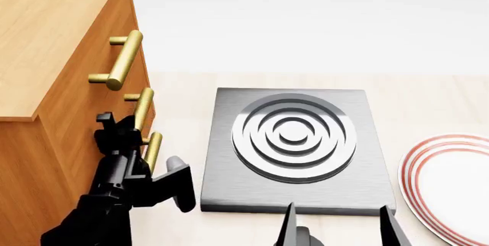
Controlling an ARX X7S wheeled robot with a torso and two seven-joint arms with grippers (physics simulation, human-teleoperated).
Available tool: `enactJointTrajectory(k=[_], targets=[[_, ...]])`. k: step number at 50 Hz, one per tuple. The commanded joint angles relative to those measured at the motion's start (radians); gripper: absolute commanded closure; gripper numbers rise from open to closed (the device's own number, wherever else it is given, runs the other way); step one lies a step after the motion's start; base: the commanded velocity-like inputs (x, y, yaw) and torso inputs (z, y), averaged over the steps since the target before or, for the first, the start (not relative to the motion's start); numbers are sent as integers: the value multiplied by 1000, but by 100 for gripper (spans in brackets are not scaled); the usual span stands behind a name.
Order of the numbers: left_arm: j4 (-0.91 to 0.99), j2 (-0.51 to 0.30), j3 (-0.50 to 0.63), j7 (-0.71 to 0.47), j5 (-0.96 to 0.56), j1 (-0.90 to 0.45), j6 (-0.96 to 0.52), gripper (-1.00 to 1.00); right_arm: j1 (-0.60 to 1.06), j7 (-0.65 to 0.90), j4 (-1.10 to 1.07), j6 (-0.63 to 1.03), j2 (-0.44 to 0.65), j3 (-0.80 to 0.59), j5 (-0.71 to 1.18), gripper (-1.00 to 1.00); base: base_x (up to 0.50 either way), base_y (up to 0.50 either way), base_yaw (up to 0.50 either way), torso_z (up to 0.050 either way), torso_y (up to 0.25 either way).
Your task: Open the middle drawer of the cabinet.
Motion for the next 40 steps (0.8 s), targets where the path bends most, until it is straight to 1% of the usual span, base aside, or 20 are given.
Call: enactJointTrajectory(k=[1, 8, 29, 32, 37, 40], targets=[[27, 2, 5, -37, 45, -15, 1, 100, 0, 3, 3, -4, 3, 0, 3, -100, 0, 0, 0, 0, 0], [44, 2, 5, -61, 58, -21, 0, 100, -1, 4, 3, -8, 5, -1, 4, -100, 0, 0, 0, 0, 0], [130, 2, 11, -43, 109, -28, -27, 100, -4, 10, 2, -16, 13, 2, 13, -100, 0, 0, -1, 0, 2], [138, 2, 14, -35, 128, -29, -40, 100, -5, 11, 1, -17, 14, 4, 16, -100, 0, 0, -1, 0, 0], [153, 2, 24, 2, 202, -26, -82, 100, -4, 13, 0, -18, 16, 5, 19, -100, 0, 0, 0, 0, 2], [162, 2, 22, 8, 212, -28, -92, 100, -4, 14, 0, -19, 18, 5, 20, -100, 0, -2, 0, 0, 3]])
